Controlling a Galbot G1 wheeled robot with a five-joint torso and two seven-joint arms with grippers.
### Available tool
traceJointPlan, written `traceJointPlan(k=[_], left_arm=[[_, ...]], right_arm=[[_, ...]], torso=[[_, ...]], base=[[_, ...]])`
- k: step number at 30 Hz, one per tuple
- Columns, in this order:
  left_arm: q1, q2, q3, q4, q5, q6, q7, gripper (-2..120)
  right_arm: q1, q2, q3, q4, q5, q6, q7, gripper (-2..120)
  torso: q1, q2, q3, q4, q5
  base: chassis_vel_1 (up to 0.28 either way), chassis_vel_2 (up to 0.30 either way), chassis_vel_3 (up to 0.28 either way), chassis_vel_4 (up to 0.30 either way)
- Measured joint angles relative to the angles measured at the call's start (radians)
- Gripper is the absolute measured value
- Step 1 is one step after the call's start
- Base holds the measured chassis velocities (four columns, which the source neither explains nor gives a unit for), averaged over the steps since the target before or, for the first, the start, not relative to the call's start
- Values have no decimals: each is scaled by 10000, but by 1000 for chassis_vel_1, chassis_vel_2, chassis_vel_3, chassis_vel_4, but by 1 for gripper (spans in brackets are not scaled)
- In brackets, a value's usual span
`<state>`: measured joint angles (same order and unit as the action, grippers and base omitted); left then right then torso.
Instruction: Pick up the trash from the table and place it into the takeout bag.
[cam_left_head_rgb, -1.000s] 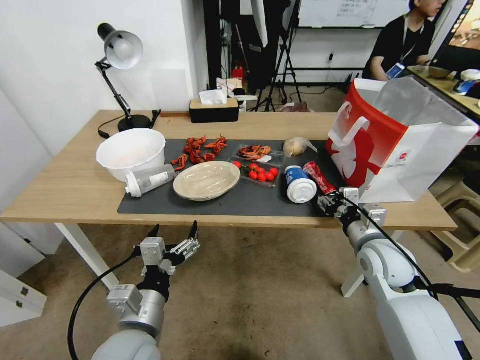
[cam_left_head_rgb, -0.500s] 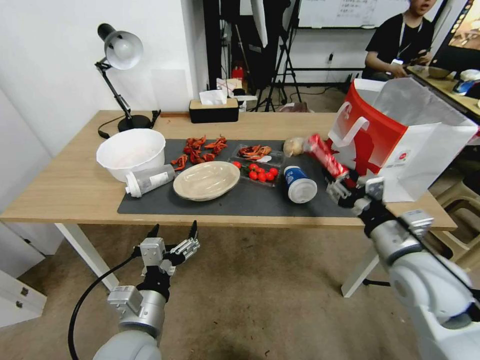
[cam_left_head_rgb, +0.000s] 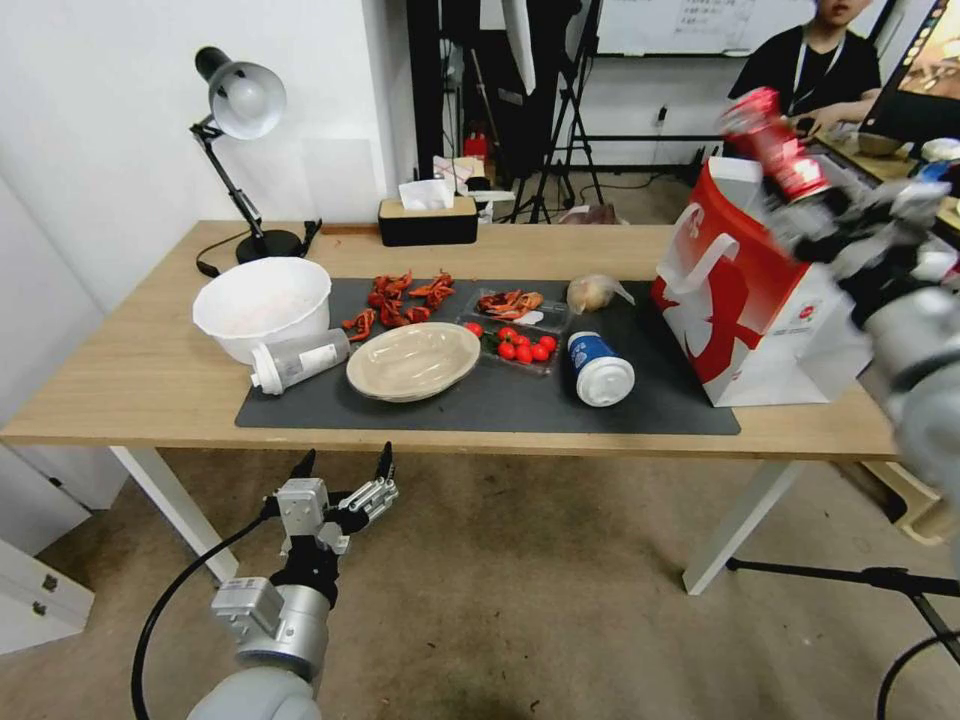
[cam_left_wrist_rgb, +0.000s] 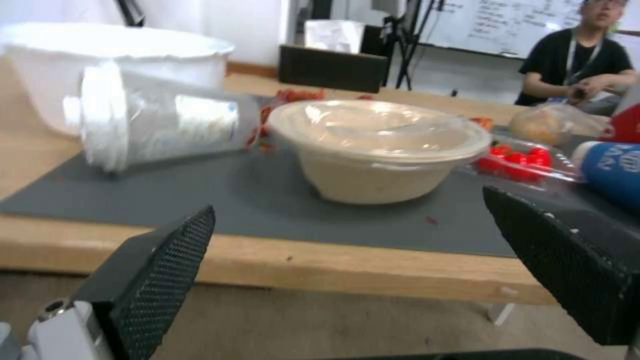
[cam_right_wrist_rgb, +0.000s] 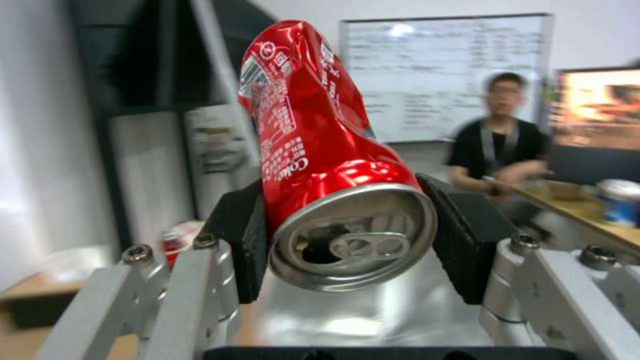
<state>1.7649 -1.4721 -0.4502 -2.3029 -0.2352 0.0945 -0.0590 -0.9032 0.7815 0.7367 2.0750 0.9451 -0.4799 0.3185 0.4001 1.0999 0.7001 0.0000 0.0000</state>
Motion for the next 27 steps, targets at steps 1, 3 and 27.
traceJointPlan(k=[1,3,27], left_arm=[[0,0,0,0,0,0,0,100],[74,-15,58,-214,179,-38,220,100],[91,6,3,-212,199,-135,293,100]], right_arm=[[0,0,0,0,0,0,0,49],[425,-213,-94,-347,465,-525,811,49],[-2132,592,-174,1489,-752,1304,-1820,100]], torso=[[0,0,0,0,0],[0,0,0,0,2],[-1,0,-2,2,-3]], base=[[0,0,0,0],[0,0,0,0],[0,0,0,0]])
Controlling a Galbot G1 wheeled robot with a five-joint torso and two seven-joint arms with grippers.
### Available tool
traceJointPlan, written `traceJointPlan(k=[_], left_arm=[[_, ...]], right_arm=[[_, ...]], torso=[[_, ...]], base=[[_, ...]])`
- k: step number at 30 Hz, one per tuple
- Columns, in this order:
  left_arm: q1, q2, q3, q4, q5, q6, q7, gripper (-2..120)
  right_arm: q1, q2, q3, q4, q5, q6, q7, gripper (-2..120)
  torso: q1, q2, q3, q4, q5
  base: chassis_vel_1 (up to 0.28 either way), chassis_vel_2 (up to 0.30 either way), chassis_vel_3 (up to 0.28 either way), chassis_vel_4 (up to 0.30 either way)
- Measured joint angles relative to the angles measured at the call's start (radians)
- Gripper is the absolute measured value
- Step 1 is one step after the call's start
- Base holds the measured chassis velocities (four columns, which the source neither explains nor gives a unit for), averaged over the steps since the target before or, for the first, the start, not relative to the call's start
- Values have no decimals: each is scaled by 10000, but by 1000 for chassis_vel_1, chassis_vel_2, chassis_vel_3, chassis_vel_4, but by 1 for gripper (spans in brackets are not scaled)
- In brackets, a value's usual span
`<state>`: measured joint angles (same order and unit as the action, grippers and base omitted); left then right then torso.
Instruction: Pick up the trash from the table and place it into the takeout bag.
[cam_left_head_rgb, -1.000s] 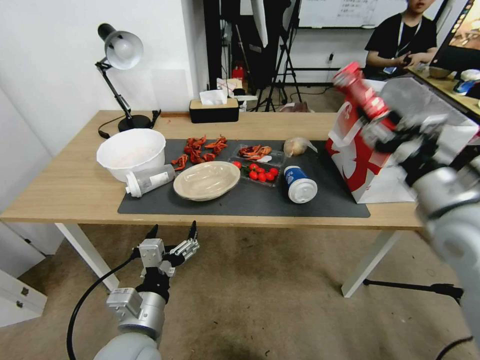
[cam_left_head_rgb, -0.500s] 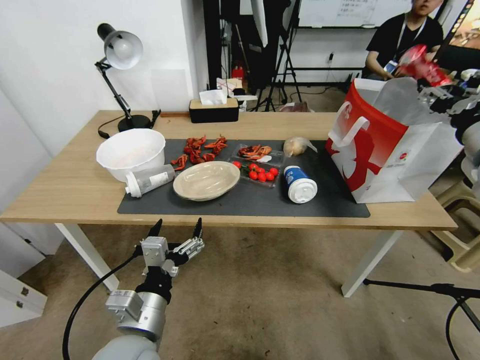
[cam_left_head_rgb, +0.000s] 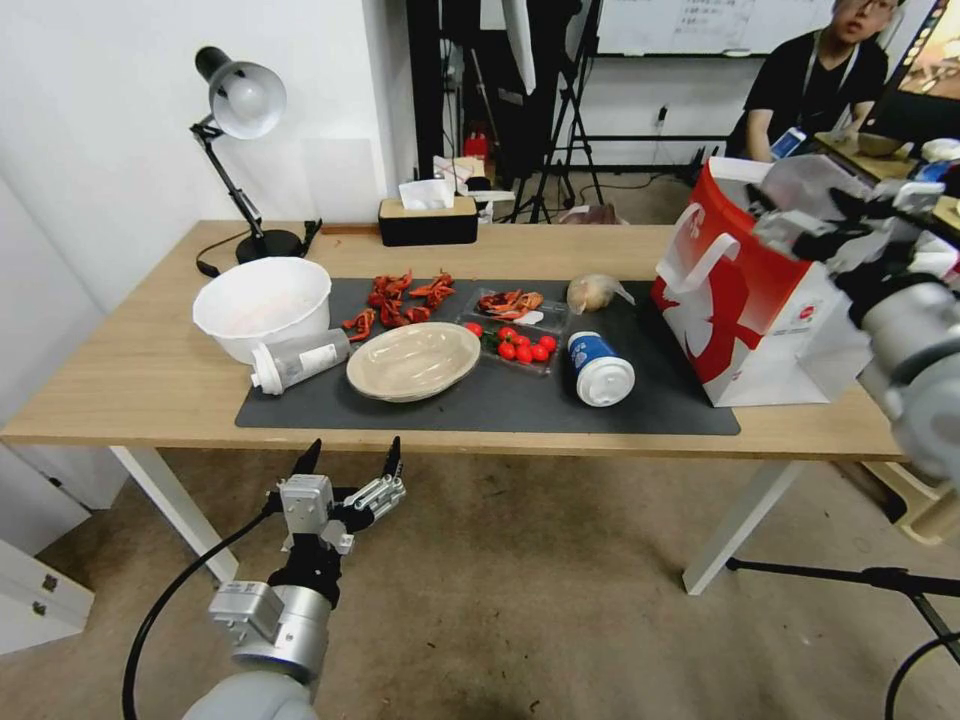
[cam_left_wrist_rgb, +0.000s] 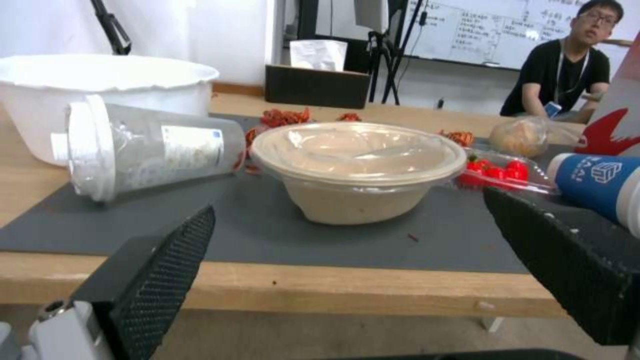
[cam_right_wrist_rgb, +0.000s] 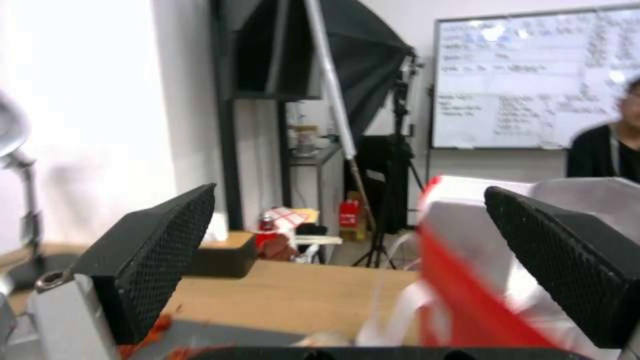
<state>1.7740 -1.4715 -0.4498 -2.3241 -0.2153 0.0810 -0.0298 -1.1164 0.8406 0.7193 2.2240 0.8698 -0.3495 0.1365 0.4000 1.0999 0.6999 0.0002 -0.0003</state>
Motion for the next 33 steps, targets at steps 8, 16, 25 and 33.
traceJointPlan(k=[8,16,25,33], left_arm=[[-30,-22,-26,177,-85,-61,7,100],[-50,-27,-29,330,-128,-103,29,100],[-51,2,-128,341,-174,-92,58,100],[-26,-11,-130,347,-178,-93,58,100]], right_arm=[[-2519,1167,-127,587,-2405,970,-924,100],[-4963,2895,-419,-263,-4274,3695,-1327,100],[-6545,3647,-433,-862,-4704,5423,-1514,100],[-6773,3799,-447,-885,-4788,5548,-1644,100]], torso=[[0,1,0,-1,4],[-1,1,0,-3,4],[-2,1,0,-3,2],[-1,1,0,-2,3]], base=[[0,0,0,0],[0,0,0,0],[0,0,0,0],[0,0,0,0]])
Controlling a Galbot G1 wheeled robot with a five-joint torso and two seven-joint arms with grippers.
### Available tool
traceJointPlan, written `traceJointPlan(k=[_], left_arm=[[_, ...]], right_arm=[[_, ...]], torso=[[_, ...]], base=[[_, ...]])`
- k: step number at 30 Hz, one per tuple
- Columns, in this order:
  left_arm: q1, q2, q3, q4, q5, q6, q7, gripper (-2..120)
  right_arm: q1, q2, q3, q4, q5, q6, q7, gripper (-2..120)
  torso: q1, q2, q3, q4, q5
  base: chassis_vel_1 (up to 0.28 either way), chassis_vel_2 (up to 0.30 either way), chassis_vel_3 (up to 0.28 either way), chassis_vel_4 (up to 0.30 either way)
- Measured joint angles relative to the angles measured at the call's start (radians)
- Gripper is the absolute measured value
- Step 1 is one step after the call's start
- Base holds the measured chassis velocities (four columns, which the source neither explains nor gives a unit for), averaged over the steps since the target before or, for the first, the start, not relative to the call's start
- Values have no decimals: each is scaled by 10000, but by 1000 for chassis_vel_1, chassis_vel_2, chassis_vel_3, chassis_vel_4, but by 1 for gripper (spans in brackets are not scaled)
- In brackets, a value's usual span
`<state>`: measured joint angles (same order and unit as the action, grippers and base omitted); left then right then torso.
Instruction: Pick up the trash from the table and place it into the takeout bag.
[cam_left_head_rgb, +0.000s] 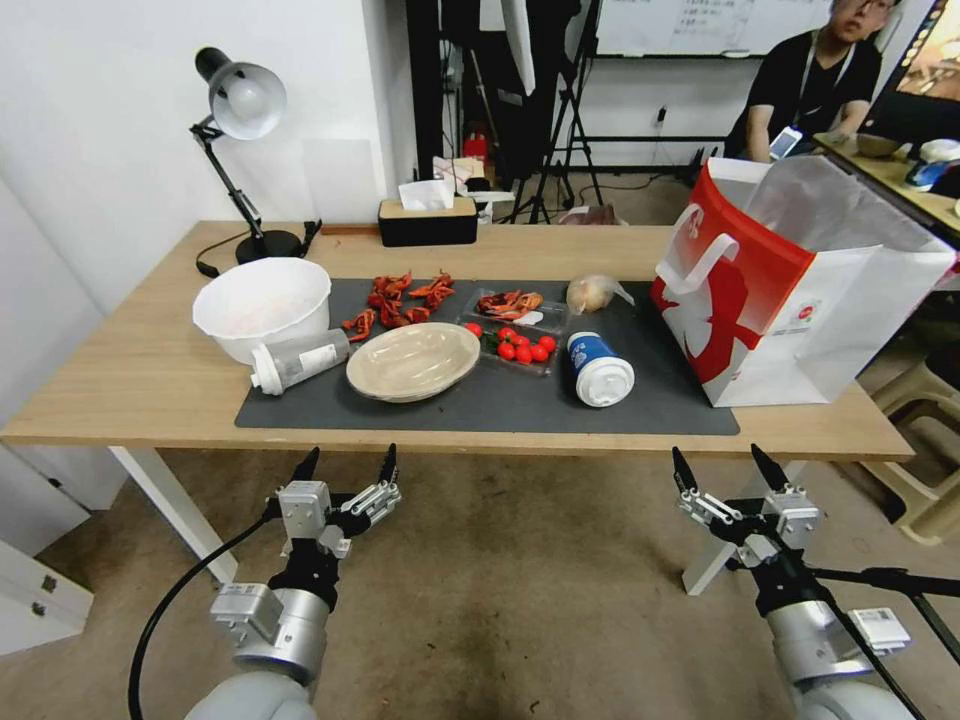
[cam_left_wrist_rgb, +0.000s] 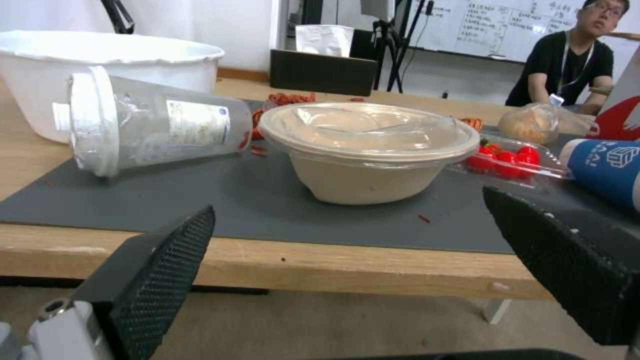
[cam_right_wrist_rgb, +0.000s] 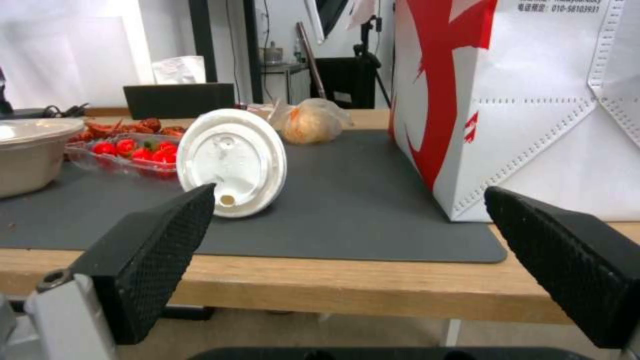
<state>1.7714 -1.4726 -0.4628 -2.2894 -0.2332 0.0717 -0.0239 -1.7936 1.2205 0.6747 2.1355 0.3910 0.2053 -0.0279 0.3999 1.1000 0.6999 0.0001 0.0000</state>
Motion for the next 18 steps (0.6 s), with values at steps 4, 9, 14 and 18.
traceJointPlan(k=[4,9,14,18], left_arm=[[8,0,5,-12,2,0,-1,100],[12,5,4,-18,2,0,-1,100],[-9,10,5,-19,3,0,0,100],[-75,84,81,25,3,29,5,100]], right_arm=[[26,-8,-25,-1,-26,-21,-9,100],[162,-42,-147,-61,-74,-89,-20,100],[1093,-162,-586,-102,-238,-605,169,100],[1998,-335,-965,-121,-270,-1172,441,100]], torso=[[0,0,0,0,0],[0,0,0,-3,0],[1,0,1,0,1],[1,-1,1,-5,0]], base=[[0,0,0,0],[0,0,0,0],[0,0,0,0],[0,0,0,0]])
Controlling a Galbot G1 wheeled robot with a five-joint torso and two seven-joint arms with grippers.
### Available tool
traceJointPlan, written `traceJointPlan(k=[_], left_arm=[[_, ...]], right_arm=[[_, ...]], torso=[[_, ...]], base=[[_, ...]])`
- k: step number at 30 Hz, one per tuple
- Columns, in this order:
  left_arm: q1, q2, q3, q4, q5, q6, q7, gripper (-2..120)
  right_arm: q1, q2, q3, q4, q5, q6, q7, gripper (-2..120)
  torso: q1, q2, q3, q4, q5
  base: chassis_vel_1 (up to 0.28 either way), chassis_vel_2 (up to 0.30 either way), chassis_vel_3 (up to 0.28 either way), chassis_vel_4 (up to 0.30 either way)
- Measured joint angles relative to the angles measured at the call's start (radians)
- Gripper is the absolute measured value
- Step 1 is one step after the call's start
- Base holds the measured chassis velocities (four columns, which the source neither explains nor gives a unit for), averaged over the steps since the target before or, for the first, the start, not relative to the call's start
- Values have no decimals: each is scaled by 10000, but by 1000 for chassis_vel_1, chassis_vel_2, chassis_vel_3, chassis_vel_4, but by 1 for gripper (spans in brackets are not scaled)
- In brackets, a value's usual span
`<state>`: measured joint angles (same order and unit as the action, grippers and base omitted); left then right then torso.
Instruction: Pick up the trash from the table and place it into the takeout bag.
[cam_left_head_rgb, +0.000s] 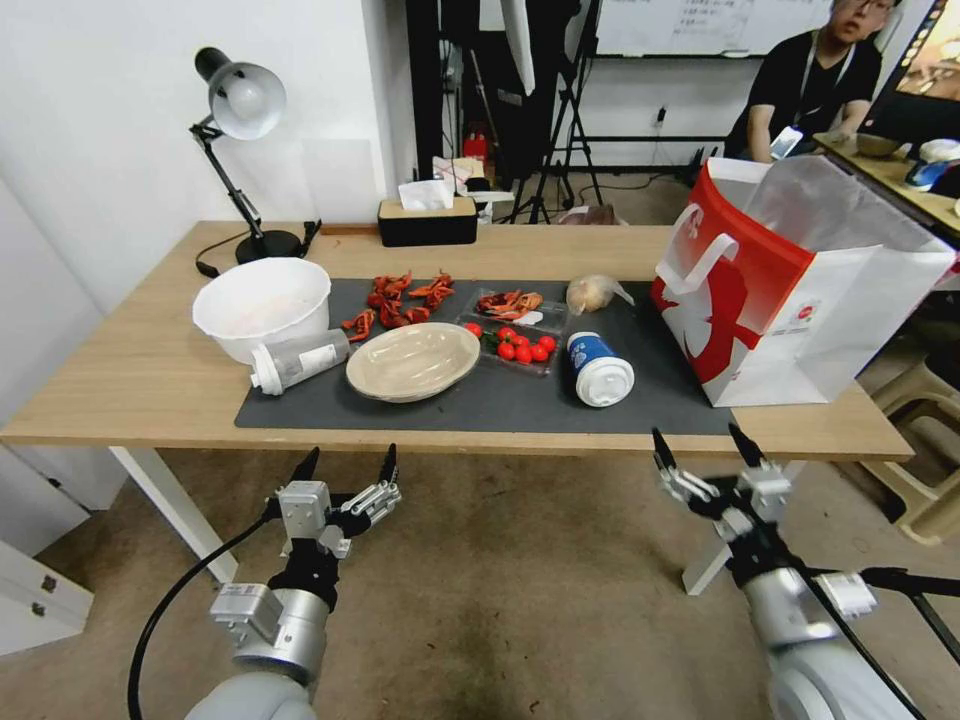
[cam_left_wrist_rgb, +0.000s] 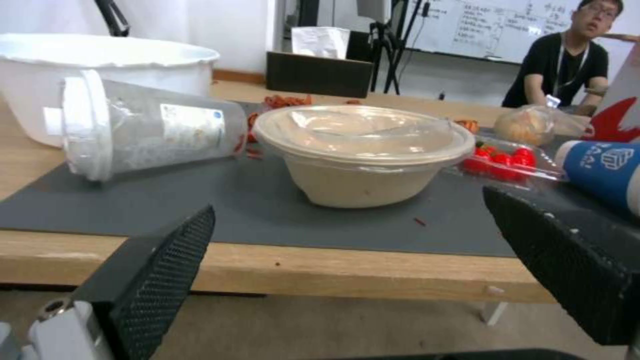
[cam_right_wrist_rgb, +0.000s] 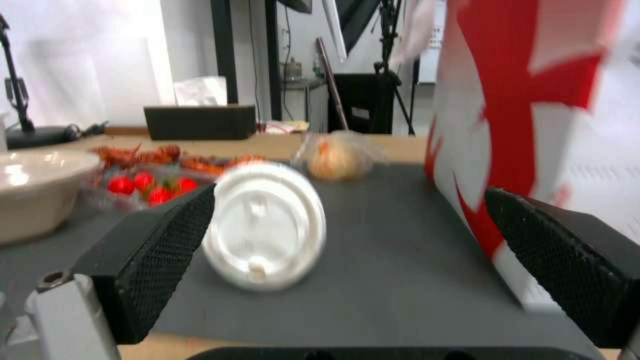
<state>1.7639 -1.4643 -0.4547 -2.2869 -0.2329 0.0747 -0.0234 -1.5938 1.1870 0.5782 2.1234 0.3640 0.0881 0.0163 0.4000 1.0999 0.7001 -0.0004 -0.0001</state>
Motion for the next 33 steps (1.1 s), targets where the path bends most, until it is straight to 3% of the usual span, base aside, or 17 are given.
traceJointPlan(k=[6,13,16,21,23,24,28,33], left_arm=[[25,32,-9,22,-2,-2,1,100],[75,-5,-19,-15,8,-12,0,100],[122,-44,-54,-52,34,-35,-3,100],[145,-75,-71,-69,44,-43,-5,100],[158,-91,-85,-69,57,-57,-7,100],[158,-91,-85,-69,57,-57,-7,100],[172,-118,-105,-6,70,-95,-16,100],[167,-149,-110,40,72,-124,-19,100]], right_arm=[[1137,-180,-568,-160,76,-729,312,100],[2671,-259,-1511,-455,362,-2026,993,100],[3871,-257,-2225,-683,613,-3235,1671,100],[4420,-244,-2566,-806,680,-3809,2090,100],[4862,-221,-2823,-867,952,-4676,2569,100],[4862,-221,-2823,-867,952,-4676,2569,100],[5493,-163,-3070,-998,1574,-6610,3429,100],[5680,-78,-3172,-1166,1913,-7500,3828,100]], torso=[[1,0,1,6,1],[0,0,1,4,1],[1,0,1,5,1],[2,0,0,6,0],[2,0,0,5,1],[2,0,0,5,1],[2,0,0,3,0],[1,0,0,4,0]], base=[[0,0,0,0],[0,0,0,0],[0,0,0,0],[0,0,0,0],[0,0,0,0],[0,0,0,0],[0,0,0,0],[0,0,0,0]])
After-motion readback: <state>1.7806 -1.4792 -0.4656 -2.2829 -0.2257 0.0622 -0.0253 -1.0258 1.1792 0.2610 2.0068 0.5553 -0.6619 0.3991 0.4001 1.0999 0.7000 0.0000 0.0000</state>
